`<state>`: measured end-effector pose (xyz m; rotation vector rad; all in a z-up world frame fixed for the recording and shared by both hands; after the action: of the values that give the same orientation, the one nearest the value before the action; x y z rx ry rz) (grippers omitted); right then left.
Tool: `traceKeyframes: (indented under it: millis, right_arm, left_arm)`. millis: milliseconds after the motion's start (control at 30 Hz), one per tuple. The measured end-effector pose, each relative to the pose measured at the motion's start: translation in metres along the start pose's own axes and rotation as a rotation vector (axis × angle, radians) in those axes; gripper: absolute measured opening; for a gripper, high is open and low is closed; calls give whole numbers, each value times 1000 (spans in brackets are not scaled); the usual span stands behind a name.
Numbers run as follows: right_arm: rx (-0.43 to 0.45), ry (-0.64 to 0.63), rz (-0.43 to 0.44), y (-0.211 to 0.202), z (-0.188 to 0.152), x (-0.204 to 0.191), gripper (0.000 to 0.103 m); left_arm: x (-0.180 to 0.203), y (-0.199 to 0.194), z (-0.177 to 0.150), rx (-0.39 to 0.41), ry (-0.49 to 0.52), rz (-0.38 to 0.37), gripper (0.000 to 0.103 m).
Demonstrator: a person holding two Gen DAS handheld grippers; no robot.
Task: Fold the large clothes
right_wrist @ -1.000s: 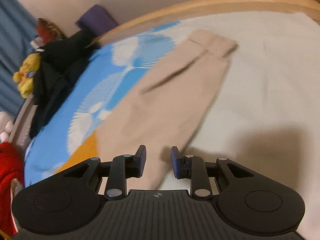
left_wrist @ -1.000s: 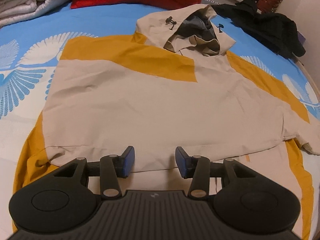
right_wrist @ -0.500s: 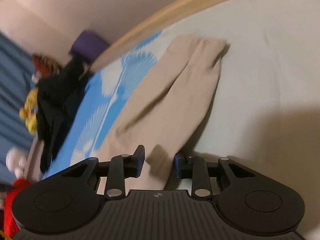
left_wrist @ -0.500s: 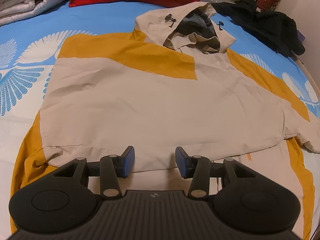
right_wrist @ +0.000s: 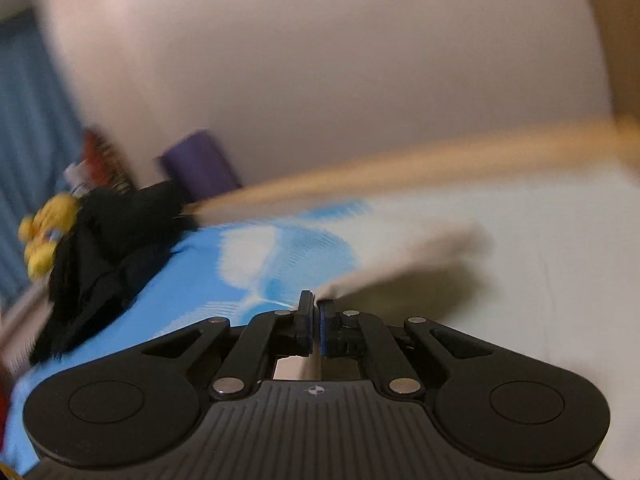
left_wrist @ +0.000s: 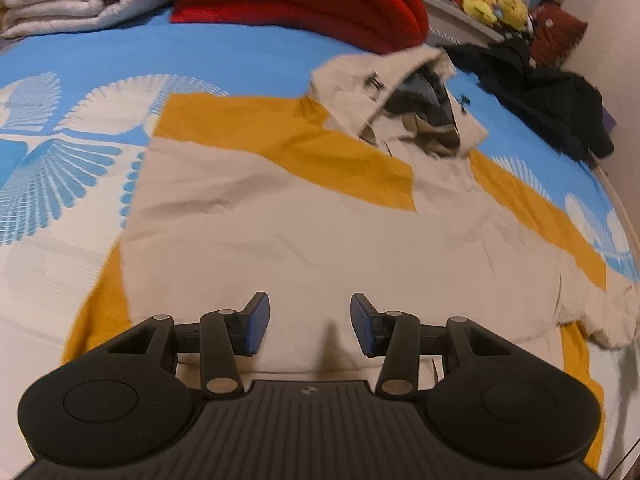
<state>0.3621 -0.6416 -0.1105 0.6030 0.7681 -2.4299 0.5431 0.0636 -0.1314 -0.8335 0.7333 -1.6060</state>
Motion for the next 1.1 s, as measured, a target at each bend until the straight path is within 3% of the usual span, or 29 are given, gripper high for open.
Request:
traceKeyframes:
  millis: [100, 167, 333, 433, 500, 600, 733, 800, 933, 1000, 1100]
  right_arm:
    - [27, -198, 140, -45, -16, -88, 2]
    - [-11, -289, 273, -79, -40, -143, 2]
    - [-297, -493, 706, -204, -163, -259, 2]
    - [-544, -550, 934, -288, -243, -291, 5]
    - [-742, -616, 1004, -333, -292, -294, 9]
    - [-867, -679, 960, -370, -323, -278, 21]
    - [-881, -664, 819, -381, -307, -256, 31]
    - [-873, -602, 763, -367, -291, -245, 39]
    - [-833, -469, 681, -331, -287, -221, 40]
    - [-842, -457, 609, -311, -300, -213, 40]
    - [-812, -558, 610, -298, -317, -219, 40]
  left_arm:
    - [-18, -11, 7, 21, -50, 4, 50]
    - [-33, -19, 12, 38, -84, 6, 50]
    - [-75, -38, 24, 78, -186, 22, 50]
    - [-93, -47, 28, 96, -237, 21, 50]
    - [-101, -50, 29, 102, -263, 17, 50]
    - [-103, -52, 28, 103, -289, 2, 50]
    - [-97, -48, 26, 87, -295, -30, 50]
    - [-95, -41, 22, 72, -316, -48, 48]
    - [-97, -24, 10, 24, -373, -82, 45]
    - [-97, -15, 4, -6, -364, -59, 41]
    - [-98, -5, -2, -36, -334, -16, 41]
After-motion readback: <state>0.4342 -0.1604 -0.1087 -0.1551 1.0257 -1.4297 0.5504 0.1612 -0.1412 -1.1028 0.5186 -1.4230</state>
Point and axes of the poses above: each gripper's, at about its wrist camera, not at the fingertips, and y roughly the way its jaws point, x to its right, z to its top, the point moved 7 cm from there along y, roughly the way its jaws point, and after that the axes turned 9 degrees about y, right-handed, at the moved point
